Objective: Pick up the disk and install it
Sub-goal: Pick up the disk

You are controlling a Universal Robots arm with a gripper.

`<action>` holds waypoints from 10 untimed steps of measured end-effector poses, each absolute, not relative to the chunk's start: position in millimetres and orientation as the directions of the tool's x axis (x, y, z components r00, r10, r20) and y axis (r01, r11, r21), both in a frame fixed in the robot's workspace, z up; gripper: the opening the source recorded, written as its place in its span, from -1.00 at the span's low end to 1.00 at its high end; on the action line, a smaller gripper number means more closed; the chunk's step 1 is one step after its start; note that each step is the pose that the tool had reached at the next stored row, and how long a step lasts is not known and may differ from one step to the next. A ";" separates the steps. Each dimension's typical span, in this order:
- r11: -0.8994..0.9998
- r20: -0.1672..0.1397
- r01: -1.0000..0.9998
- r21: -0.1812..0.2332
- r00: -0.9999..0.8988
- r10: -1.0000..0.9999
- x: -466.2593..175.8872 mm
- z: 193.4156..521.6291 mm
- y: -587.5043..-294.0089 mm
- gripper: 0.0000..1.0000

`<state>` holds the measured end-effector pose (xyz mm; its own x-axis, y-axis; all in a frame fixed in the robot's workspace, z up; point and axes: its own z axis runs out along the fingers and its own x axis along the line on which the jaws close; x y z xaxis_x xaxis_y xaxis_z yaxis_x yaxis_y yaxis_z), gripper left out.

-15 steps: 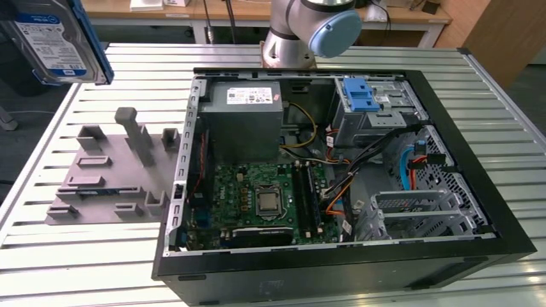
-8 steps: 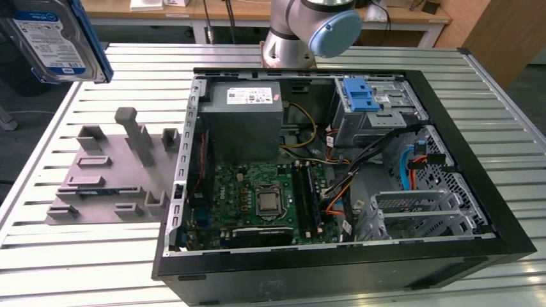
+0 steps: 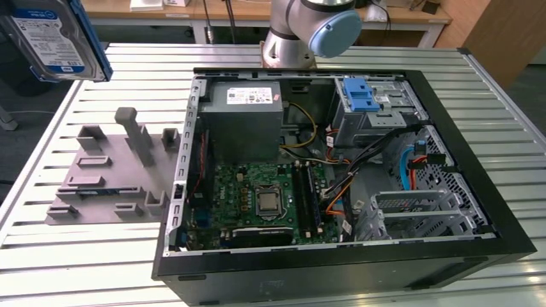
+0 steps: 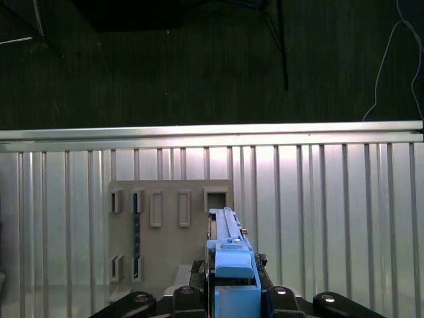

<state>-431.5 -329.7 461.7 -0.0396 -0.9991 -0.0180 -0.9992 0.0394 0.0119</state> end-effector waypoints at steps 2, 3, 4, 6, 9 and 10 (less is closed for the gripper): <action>0.039 -0.018 -0.999 0.012 -0.040 -0.999 -431.5 462.3 -329.6 -0.26; 0.039 -0.018 -0.999 0.012 -0.040 -0.999 -431.5 462.7 -329.6 -0.26; 0.039 -0.018 -0.999 0.012 -0.040 -0.999 -431.5 463.3 -329.6 -0.26; 0.039 -0.018 -0.999 0.012 -0.040 -0.999 -431.5 464.6 -329.6 -0.26; 0.039 -0.018 -0.999 0.012 -0.040 -0.999 -431.5 465.5 -329.6 -0.26; 0.039 -0.018 -0.999 0.012 -0.040 -0.999 -431.5 465.5 -329.6 -0.26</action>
